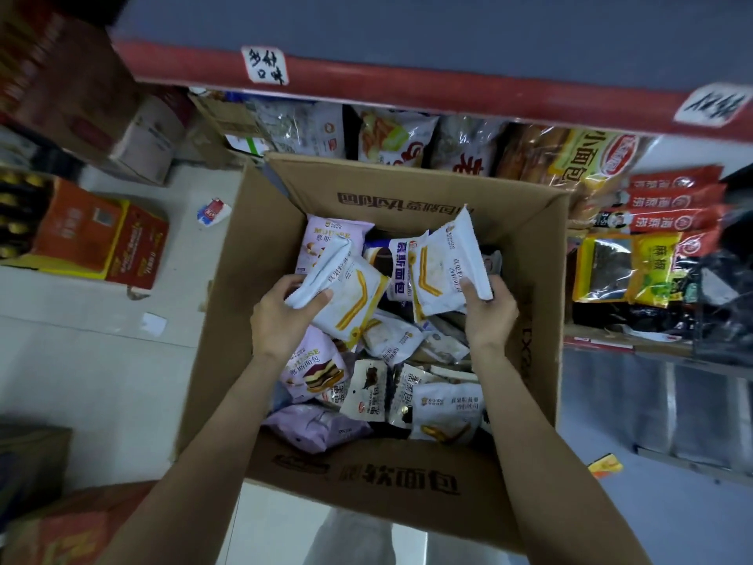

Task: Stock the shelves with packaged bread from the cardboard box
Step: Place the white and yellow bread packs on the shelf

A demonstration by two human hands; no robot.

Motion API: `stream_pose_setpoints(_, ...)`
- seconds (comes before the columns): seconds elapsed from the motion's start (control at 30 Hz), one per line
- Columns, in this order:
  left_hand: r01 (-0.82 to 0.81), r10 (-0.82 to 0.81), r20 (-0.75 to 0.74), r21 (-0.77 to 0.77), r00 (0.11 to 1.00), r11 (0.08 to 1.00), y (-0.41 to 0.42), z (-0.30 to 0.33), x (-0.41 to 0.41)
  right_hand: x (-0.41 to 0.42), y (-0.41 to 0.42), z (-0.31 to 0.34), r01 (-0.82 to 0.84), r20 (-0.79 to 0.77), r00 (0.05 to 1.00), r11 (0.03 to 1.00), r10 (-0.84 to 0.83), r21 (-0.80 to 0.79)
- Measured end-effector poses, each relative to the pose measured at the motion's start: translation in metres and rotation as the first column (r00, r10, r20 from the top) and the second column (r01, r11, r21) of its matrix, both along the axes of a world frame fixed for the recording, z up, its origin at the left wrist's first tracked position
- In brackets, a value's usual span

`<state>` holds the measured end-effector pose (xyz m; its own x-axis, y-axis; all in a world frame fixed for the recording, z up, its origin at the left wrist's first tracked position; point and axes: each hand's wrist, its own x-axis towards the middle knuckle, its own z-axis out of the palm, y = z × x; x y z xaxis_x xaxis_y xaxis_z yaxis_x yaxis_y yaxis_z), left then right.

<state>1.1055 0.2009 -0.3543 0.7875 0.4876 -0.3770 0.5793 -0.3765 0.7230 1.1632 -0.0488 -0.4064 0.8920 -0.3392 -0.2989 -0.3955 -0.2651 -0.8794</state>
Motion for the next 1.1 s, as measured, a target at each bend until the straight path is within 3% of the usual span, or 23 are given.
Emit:
stream_pose_setpoints(0.1,-0.031,0.034,0.097,-0.026,0.995,0.999,-0.004,0.031,0.004,0.002,-0.012,0.058,-0.138,0.195,0.959,0.939,0.206,-0.314)
stream_pose_setpoints(0.17,-0.049,0.063,0.157,-0.088,0.986,0.995,-0.012,0.055,0.010,0.004,-0.031,0.103,-0.126,0.245,0.944,0.927,0.221,-0.352)
stream_pose_setpoints(0.2,-0.049,0.073,0.195,-0.125,0.978,0.991,-0.017,0.069,0.013,0.005,-0.040,0.129,-0.093,0.277,0.945,0.958,0.171,-0.273)
stream_pose_setpoints(0.27,-0.044,0.108,0.291,-0.217,0.951,0.975,-0.030,0.097,0.024,0.011,-0.058,0.181,-0.011,0.358,0.933,0.995,-0.026,0.101)
stream_pose_setpoints(0.33,-0.016,0.126,0.374,-0.284,0.919,0.959,-0.043,0.124,0.038,0.024,-0.079,0.223,0.022,0.379,0.899,0.887,-0.220,0.461)
stream_pose_setpoints(0.4,0.045,0.096,0.415,-0.316,0.905,0.948,-0.057,0.148,0.052,0.045,-0.102,0.254,-0.004,0.402,0.865,0.796,-0.302,0.605)
stream_pose_setpoints(0.5,0.123,0.034,0.468,-0.300,0.883,0.946,-0.075,0.175,0.074,0.094,-0.131,0.281,-0.059,0.459,0.809,0.727,-0.366,0.684)
stream_pose_setpoints(0.6,0.151,0.017,0.516,-0.281,0.857,0.948,-0.098,0.203,0.093,0.161,-0.153,0.285,-0.065,0.496,0.795,0.764,-0.349,0.642)
stream_pose_setpoints(0.77,0.139,0.056,0.528,-0.322,0.847,0.936,-0.129,0.234,0.130,0.258,-0.180,0.249,-0.025,0.371,0.909,0.866,-0.188,0.499)
stream_pose_setpoints(0.93,0.190,0.040,0.550,-0.355,0.834,0.915,-0.165,0.251,0.189,0.277,-0.192,0.256,0.116,0.163,0.959,0.847,-0.230,0.518)
stream_pose_setpoints(1.1,0.276,0.002,0.558,-0.412,0.830,0.868,-0.210,0.245,0.263,0.259,-0.206,0.257,0.072,0.106,0.985,0.879,-0.137,0.471)
